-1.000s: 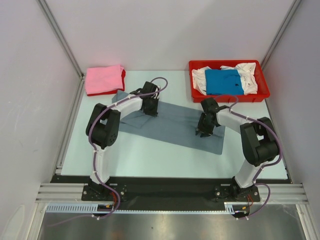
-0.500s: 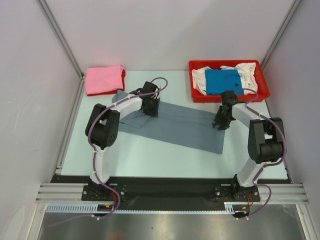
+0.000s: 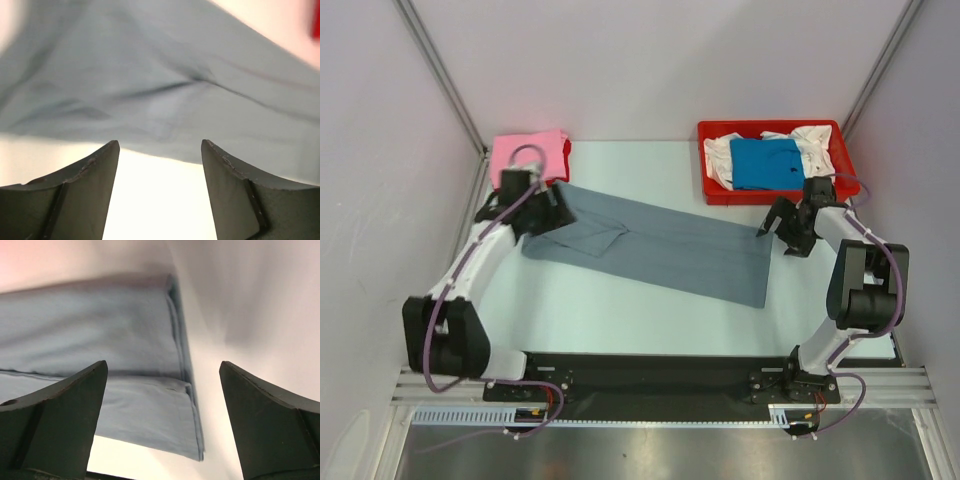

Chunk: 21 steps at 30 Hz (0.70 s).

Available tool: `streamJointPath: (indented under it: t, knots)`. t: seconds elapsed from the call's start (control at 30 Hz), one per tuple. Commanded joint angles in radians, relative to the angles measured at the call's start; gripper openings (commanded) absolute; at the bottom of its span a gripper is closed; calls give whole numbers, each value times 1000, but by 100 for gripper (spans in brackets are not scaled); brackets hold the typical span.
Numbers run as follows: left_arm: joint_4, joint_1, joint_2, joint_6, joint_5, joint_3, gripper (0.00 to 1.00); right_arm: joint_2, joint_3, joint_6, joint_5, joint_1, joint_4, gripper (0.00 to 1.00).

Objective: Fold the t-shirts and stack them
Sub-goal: Fold the tshirt

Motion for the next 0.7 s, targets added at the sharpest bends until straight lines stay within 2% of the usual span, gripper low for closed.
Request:
streamJointPath:
  t: [0.0, 0.07, 0.17, 0.23, 0.27, 0.3, 0.37, 0.5, 0.67]
  knots:
    - [25, 195, -97, -120, 110, -199, 72, 5, 5, 2, -42, 2, 113, 100]
    - [67, 310, -151, -153, 163, -270, 71, 2, 8, -12, -3, 1, 114, 100]
    - [119, 407, -186, -186, 222, -374, 70, -39, -1, -29, 74, -4, 118, 100]
    - [144, 424, -191, -193, 226, -411, 69, -73, -35, 0, 98, -37, 144, 100]
    - [155, 427, -187, -197, 219, -414, 69, -94, -64, 11, -11, -65, 173, 99]
    - [166, 429, -185, -200, 214, -425, 69, -94, -98, 30, -70, -94, 231, 100]
    - [190, 430, -176, -223, 193, -433, 68, -75, -98, 24, -164, -153, 241, 100]
    - [228, 450, -124, -275, 162, -462, 63, -38, -102, 9, -189, -147, 294, 100]
    - [316, 501, -44, -348, 213, -497, 55, -4, -110, -3, -196, -82, 353, 83]
